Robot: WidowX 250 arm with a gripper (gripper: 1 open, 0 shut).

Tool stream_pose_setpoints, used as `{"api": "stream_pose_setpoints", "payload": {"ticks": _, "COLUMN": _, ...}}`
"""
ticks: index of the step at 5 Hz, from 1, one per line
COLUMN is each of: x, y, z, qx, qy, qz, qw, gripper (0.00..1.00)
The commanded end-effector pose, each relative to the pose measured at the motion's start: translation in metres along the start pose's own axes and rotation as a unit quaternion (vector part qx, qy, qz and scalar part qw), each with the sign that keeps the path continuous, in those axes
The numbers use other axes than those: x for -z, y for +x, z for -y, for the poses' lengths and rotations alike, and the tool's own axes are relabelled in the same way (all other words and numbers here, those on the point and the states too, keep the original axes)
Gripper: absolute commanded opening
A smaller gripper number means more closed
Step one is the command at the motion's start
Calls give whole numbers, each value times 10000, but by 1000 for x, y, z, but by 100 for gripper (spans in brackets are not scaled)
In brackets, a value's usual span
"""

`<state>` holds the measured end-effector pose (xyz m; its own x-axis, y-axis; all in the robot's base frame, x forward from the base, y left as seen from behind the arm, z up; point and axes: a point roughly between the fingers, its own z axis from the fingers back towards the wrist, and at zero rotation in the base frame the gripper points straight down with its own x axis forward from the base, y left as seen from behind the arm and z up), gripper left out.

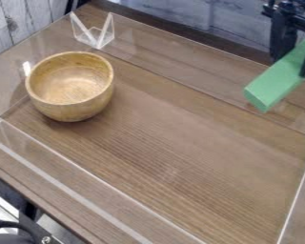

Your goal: Put green object into wooden bowl

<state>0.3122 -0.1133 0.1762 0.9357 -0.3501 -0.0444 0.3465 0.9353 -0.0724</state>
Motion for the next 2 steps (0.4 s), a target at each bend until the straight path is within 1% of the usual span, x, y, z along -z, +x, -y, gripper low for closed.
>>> {"api": "stream_pose_setpoints", "payload": {"ticks": 1, "x": -28, "y": -10, "z": 4, "qx": -84, "qy": 40, "qz": 394, "qw": 9992, "gripper": 0}}
{"api": "stream_pose_setpoints", "payload": {"ticks": 2, "x": -39, "y": -17, "z": -6, "qx": -201, "qy": 44, "qz": 403, "qw": 9990, "gripper": 0}}
